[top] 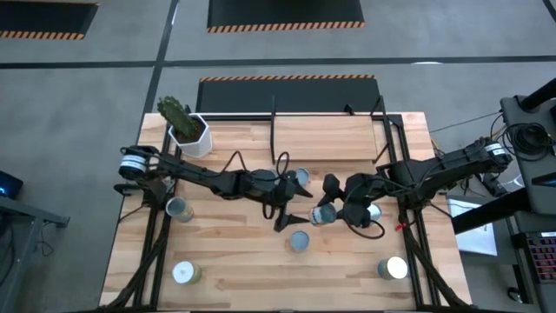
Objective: Pick and place cans onto a shelf
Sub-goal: Put the small canned oranges on the shelf
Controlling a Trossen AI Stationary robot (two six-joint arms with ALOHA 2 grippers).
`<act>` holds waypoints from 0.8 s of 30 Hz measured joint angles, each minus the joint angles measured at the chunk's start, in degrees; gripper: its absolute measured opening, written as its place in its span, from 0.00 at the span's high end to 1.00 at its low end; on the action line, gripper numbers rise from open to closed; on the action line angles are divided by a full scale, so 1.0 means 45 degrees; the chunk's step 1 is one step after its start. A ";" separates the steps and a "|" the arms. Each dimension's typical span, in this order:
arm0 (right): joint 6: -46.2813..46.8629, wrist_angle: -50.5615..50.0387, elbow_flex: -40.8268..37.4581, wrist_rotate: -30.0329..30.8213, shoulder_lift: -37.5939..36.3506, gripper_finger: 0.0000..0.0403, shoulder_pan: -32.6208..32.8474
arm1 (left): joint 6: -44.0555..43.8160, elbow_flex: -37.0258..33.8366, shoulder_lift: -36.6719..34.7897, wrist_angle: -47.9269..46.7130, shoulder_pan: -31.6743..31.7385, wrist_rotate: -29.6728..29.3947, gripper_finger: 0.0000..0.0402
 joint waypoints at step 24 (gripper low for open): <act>-0.1524 0.0514 0.0078 0.0773 0.0662 0.32 0.0000 | -0.0609 0.0000 0.0468 0.0715 0.0236 0.0877 0.08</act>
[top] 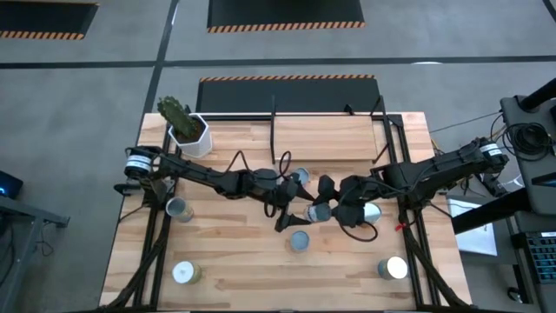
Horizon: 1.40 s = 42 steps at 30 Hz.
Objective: Pick and place cans onto a shelf
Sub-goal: Put the small canned oranges on the shelf
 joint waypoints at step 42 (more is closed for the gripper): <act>0.1462 0.0540 -0.0001 0.0571 -0.0792 0.25 0.0000 | 0.0893 -0.0005 0.0284 0.0867 -0.0062 -0.0337 0.28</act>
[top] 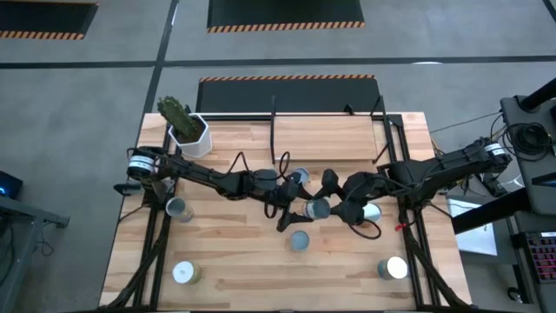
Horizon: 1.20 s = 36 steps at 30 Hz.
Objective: Pick and place cans onto a shelf
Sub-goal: Put the small canned oranges on the shelf
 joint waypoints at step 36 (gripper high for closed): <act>0.8072 0.3318 -0.1205 0.2645 -0.2528 0.38 -0.0015 | 0.6169 -0.0019 -0.3318 -0.2303 -0.2168 -1.0470 0.28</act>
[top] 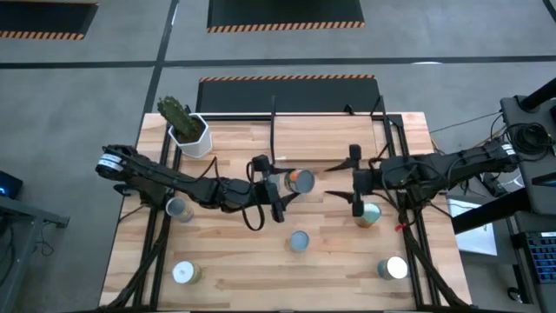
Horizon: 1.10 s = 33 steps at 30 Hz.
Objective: Pick and place cans onto a shelf
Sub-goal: Put the small canned oranges on the shelf
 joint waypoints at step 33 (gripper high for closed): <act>0.1572 0.3325 0.1711 0.1649 0.3084 0.08 -0.0659 | 0.0680 0.0005 -0.0039 0.0612 -0.0748 -0.4415 0.28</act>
